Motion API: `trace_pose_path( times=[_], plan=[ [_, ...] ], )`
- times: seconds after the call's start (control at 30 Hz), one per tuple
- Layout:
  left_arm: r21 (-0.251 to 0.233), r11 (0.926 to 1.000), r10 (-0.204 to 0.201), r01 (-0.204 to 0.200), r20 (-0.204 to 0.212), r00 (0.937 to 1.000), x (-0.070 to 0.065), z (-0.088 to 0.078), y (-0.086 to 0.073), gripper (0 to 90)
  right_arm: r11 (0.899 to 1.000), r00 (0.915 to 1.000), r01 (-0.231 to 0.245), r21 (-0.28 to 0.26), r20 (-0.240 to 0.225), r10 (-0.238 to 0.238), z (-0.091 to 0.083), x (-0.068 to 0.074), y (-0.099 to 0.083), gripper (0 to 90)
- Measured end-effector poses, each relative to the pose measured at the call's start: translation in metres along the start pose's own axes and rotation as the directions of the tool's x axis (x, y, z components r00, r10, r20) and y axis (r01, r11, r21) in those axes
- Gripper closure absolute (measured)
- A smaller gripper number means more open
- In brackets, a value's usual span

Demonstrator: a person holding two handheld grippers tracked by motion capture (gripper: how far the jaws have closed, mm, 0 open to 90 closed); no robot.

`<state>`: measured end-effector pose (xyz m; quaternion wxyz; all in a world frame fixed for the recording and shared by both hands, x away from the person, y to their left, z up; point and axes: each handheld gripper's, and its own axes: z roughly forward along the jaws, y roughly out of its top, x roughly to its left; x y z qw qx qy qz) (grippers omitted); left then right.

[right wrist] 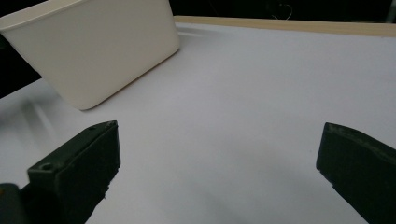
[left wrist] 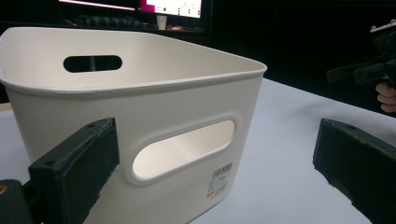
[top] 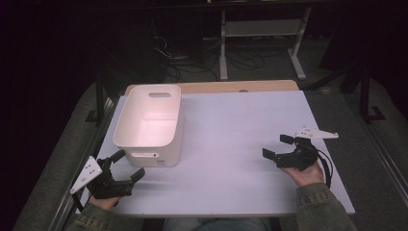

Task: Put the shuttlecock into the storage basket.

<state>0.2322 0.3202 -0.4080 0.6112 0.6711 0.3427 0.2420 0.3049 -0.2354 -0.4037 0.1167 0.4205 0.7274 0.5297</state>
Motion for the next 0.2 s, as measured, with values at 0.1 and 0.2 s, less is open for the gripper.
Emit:
trace_pose_path(
  times=[0.1, 0.2],
  plan=[
    [0.001, 1.0000, 0.001, -0.001, 0.000, 1.0000, 0.0000, 0.0000, 0.0000, 0.0, 1.000, 0.9999, 0.008, -0.017, 0.010, -0.008, -0.0036, -0.0018, -0.0013, 0.0],
    [0.001, 1.0000, 0.001, -0.001, 0.001, 1.0000, 0.0000, 0.0000, 0.0001, 0.0, 1.000, 0.9999, 0.004, -0.029, 0.015, -0.004, -0.0070, -0.0031, -0.0026, 0.0]
  ],
)
